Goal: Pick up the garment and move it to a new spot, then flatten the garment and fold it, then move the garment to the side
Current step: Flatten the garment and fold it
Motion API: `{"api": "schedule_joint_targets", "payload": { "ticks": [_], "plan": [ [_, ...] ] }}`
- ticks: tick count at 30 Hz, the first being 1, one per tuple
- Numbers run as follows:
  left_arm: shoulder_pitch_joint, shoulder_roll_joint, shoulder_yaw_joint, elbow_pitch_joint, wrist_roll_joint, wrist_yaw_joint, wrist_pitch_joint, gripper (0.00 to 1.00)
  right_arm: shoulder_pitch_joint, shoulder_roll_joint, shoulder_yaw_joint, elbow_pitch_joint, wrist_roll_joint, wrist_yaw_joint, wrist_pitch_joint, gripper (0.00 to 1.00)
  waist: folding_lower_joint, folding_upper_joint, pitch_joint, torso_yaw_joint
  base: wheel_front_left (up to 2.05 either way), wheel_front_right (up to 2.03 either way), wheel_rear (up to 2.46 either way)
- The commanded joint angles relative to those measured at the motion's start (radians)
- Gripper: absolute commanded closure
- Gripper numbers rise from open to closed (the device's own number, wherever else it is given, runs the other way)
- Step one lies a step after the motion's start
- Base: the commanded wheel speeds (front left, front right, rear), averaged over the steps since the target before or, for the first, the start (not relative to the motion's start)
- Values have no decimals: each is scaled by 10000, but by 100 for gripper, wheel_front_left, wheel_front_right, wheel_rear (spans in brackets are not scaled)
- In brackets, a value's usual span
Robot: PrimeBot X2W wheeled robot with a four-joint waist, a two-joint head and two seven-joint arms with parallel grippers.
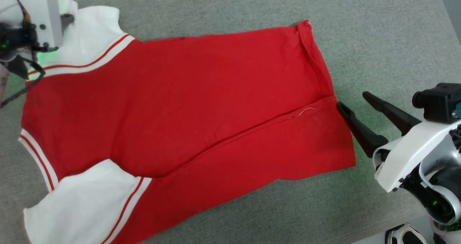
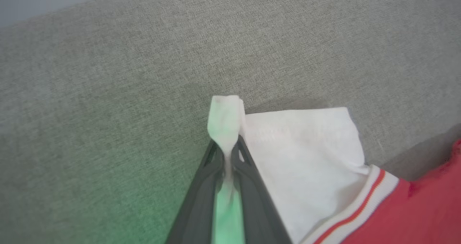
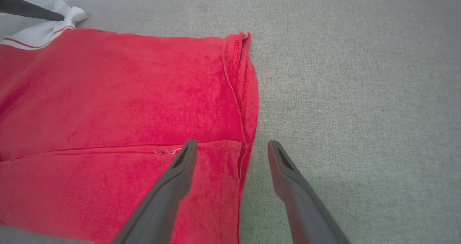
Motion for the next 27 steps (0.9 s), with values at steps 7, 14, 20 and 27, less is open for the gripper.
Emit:
{"api": "schedule_joint_targets", "payload": {
  "ticks": [7, 14, 20, 27],
  "plan": [
    [-198, -215, -297, -154, -170, -70, -398, 100, -1324, -291, 117, 36, 80, -12, 554, 0, 0, 0, 49, 267, 0, 0, 0],
    [-506, -436, -663, -473, -413, -72, -639, 100, -3735, -605, 849, 1710, 361, -12, 2205, 0, 0, 0, 282, 760, 0, 0, 0],
    [-714, -556, -1006, -761, -637, -73, -887, 100, -5342, -672, 1274, 3701, 638, -12, 2991, 0, 0, 0, 504, 1146, 0, 0, 0],
    [-850, -636, -1342, -1018, -1003, -74, -1140, 100, -6243, -665, 1909, 5353, 761, -12, 3378, 0, 0, 0, 608, 1462, 0, 0, 0]
  ]
}}
